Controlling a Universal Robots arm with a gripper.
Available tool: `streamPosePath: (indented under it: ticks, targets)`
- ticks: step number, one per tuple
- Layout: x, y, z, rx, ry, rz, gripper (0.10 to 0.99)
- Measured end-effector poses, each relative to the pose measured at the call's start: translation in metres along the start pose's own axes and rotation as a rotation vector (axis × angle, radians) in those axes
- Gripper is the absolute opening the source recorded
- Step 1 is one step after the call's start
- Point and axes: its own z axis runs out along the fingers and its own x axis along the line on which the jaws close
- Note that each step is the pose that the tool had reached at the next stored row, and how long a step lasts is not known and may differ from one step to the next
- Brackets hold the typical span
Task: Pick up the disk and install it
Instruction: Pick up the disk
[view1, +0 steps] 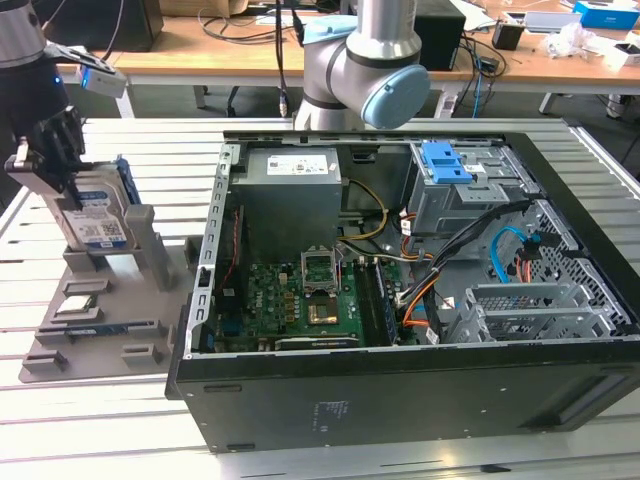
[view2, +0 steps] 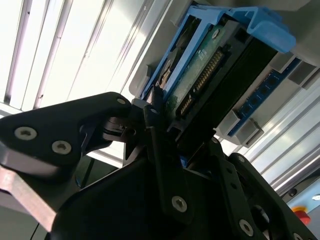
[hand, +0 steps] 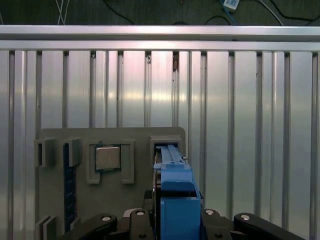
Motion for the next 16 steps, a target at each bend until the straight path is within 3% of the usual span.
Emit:
streamPosePath:
  ticks: [16]
  targets:
    - [0.0004,0.0002,-0.0127,0.000,-0.0009,0.000,0.361]
